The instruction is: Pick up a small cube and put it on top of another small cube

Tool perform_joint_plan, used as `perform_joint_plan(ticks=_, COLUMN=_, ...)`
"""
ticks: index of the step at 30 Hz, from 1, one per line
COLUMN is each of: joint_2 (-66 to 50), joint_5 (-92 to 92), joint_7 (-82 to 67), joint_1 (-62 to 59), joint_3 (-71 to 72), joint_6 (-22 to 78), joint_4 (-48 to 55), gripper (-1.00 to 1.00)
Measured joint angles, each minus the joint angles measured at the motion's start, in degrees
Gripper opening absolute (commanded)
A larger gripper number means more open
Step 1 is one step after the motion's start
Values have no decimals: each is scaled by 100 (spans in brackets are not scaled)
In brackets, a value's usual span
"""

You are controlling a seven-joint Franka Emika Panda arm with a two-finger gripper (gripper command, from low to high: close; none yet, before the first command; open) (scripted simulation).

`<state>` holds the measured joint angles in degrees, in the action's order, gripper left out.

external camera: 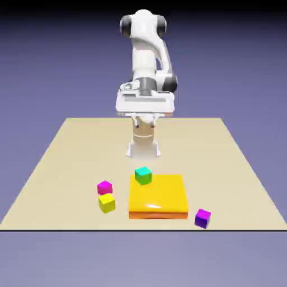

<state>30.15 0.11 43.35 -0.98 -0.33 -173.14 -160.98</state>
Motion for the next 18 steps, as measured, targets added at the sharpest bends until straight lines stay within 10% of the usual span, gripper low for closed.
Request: perform_joint_plan(ticks=18, joint_2=-3481, joint_5=197, joint_7=1131, joint_1=-2222, joint_3=-374, joint_6=958, joint_4=66, gripper=0)
